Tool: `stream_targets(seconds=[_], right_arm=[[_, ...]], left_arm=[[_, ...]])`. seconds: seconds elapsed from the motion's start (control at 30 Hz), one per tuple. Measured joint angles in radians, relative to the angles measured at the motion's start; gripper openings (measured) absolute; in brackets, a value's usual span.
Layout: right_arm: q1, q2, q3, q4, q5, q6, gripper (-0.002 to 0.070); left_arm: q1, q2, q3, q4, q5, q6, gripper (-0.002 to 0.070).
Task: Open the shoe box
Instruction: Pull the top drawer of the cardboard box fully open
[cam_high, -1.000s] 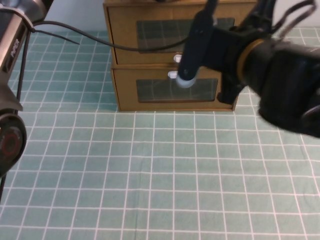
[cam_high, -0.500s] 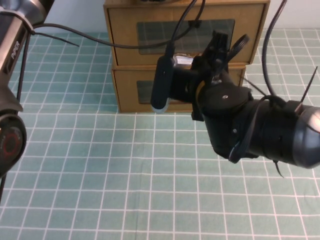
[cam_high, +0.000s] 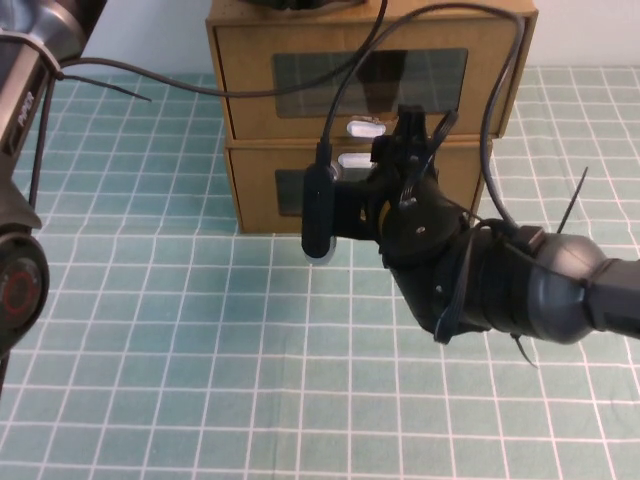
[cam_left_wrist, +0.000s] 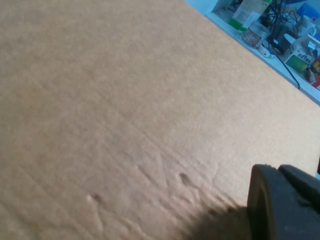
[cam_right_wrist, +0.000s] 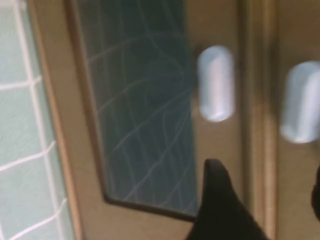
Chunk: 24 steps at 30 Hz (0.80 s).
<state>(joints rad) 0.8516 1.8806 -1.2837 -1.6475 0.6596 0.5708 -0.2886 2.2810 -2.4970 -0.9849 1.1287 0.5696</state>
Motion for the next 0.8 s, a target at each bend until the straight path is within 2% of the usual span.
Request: stream_targets(seconds=[0.5, 0.8], right_arm=[[-0.004, 0.066, -0.120, 0.000, 0.063, 0.004, 0.0340], [-0.052, 0.071, -0.146, -0.002, -0.084, 0.004, 0.0340]], left_arm=[[0.000, 0.000, 0.000, -0.001, 0.014, 0.011, -0.0005], [0.000, 0.000, 0.000, -0.002, 0.014, 0.011, -0.0005]])
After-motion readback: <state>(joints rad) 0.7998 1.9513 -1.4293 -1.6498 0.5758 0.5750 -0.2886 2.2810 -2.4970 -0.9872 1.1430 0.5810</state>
